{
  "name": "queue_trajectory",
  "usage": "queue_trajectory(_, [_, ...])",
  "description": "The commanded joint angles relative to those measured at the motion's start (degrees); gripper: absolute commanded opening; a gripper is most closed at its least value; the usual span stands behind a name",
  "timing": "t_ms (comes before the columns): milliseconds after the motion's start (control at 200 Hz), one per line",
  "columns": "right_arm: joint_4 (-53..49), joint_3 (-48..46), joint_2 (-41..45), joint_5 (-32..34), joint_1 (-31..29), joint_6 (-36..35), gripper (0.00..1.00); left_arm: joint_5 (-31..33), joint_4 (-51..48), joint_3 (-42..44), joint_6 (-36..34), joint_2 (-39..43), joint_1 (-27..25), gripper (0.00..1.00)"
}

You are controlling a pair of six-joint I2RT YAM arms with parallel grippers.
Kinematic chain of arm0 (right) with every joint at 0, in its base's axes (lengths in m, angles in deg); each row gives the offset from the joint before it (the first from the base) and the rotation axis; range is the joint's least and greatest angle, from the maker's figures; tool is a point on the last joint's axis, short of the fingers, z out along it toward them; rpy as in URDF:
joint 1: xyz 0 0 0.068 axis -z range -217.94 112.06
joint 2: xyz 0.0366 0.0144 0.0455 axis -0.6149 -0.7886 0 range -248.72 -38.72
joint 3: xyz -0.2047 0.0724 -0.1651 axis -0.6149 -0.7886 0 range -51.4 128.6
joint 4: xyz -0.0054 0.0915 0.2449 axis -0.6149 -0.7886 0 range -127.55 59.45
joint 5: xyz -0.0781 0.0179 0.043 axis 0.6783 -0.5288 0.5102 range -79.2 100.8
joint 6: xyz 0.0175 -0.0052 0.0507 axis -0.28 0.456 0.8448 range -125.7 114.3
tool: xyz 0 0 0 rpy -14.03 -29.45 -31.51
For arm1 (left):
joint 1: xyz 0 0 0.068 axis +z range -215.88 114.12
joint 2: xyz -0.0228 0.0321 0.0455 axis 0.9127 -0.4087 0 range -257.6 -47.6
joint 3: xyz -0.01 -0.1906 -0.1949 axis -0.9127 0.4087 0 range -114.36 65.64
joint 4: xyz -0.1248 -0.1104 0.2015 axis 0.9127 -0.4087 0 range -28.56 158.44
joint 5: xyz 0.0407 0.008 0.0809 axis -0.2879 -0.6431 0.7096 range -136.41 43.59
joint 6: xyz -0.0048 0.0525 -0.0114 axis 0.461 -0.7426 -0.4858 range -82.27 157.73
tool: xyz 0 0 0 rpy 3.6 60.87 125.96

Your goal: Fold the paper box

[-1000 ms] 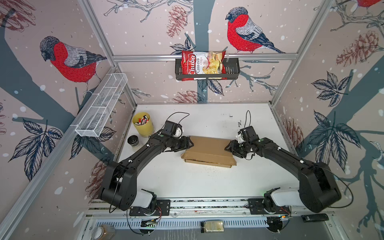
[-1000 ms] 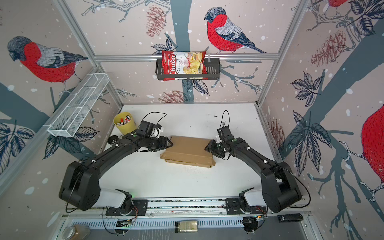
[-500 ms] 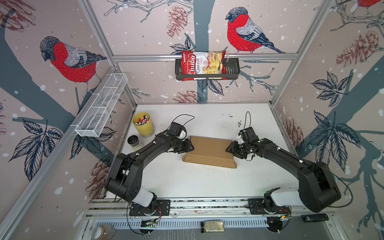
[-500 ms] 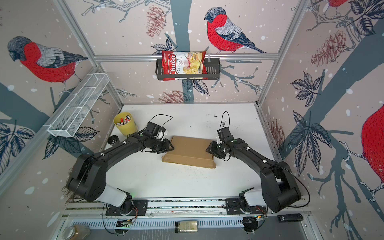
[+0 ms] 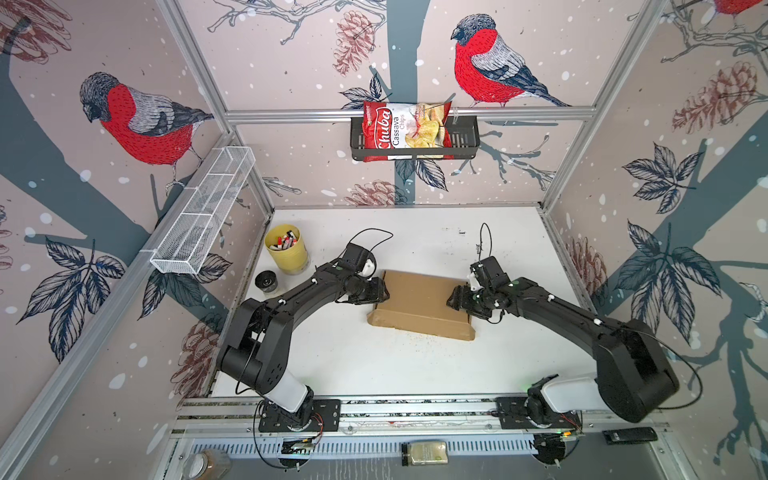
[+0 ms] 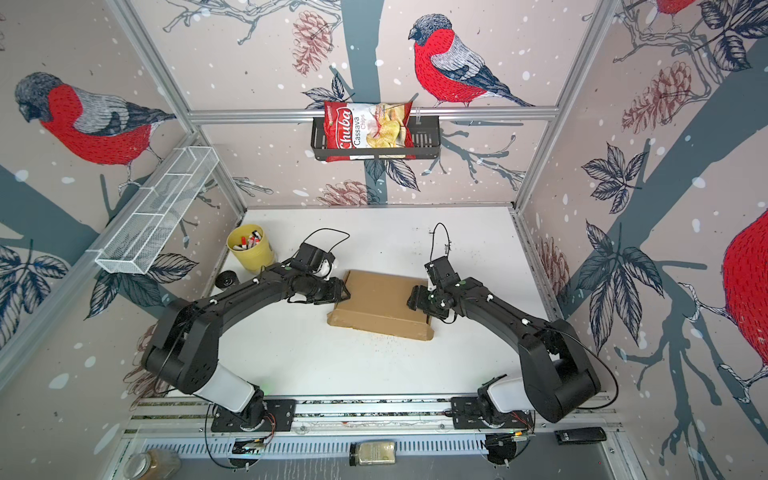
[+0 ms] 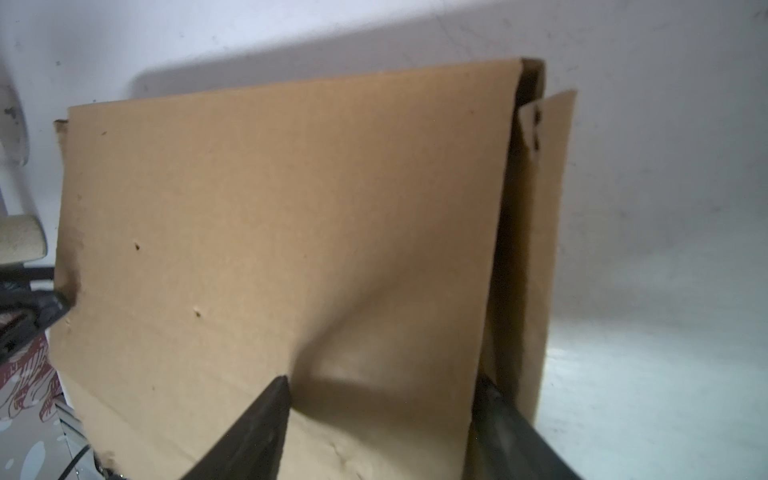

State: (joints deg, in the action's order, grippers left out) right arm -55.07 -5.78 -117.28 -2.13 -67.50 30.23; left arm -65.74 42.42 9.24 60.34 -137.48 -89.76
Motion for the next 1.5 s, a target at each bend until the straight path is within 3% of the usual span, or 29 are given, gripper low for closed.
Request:
queue_trajectory(0, [-1.8, -0.7, 0.9, 0.3, -0.2, -2.2, 0.74, 0.5, -2.6, -0.5, -1.0, 2.3, 0.6, 0.70])
queue_trajectory(120, [-0.7, -2.0, -0.8, 1.3, 0.0, -2.6, 0.74, -0.1, 0.4, -0.5, -2.6, 3.6, 0.7, 0.82])
queue_trajectory(295, [-1.9, 0.8, 1.5, 1.4, 0.4, -4.0, 0.76, 0.9, 5.0, 1.7, -2.1, 3.8, 1.4, 0.83])
queue_trajectory(470, [-6.8, 4.3, 6.1, -1.2, 4.2, -6.1, 0.83, 8.7, 11.1, 4.8, 0.8, 10.5, 3.0, 0.89])
queue_trajectory(515, [-7.7, 3.9, 6.5, -1.3, 5.9, -6.9, 0.83, 6.8, 14.6, 6.7, 2.8, 12.6, 5.3, 0.97])
queue_trajectory(610, [-8.1, 2.3, 6.4, -1.4, 8.4, -8.3, 0.84, -3.1, 24.7, 12.2, 4.5, 15.5, 9.1, 0.97])
queue_trajectory(685, [-7.4, 1.9, 5.2, -2.4, 8.3, -8.7, 0.84, -7.8, 25.9, 12.7, 4.4, 15.3, 9.2, 0.96])
queue_trajectory(851, [-4.6, -1.3, 3.4, -5.1, 8.3, -8.3, 0.76, -16.2, 22.3, 12.6, 3.1, 9.4, 7.3, 0.85])
queue_trajectory(1041, [1.0, -5.4, 0.2, -7.1, 9.4, -7.6, 0.67, -10.0, 18.4, 13.5, 0.0, 4.4, 4.0, 0.86])
queue_trajectory(1126, [3.0, -6.5, -1.7, -7.6, 9.1, -7.0, 0.64, -8.4, 18.0, 13.9, -0.6, 1.3, 3.9, 0.74])
queue_trajectory(1236, [4.0, -6.7, -2.7, -6.1, 8.6, -6.5, 0.62, -6.9, 16.9, 13.4, -1.1, -1.4, 3.5, 0.50])
queue_trajectory(1361, [4.0, -6.3, -2.5, -6.2, 8.1, -6.5, 0.63, -6.1, 15.5, 12.7, -1.8, -2.5, 3.3, 0.37])
queue_trajectory(1431, [4.1, -6.0, -2.1, -7.7, 8.4, -6.7, 0.65, -6.5, 13.9, 11.6, -1.9, -2.5, 3.4, 0.38])
queue_trajectory(1496, [5.0, -5.7, -0.6, -10.1, 8.9, -6.7, 0.71, -7.6, 12.6, 10.0, -1.5, -1.1, 3.9, 0.49])
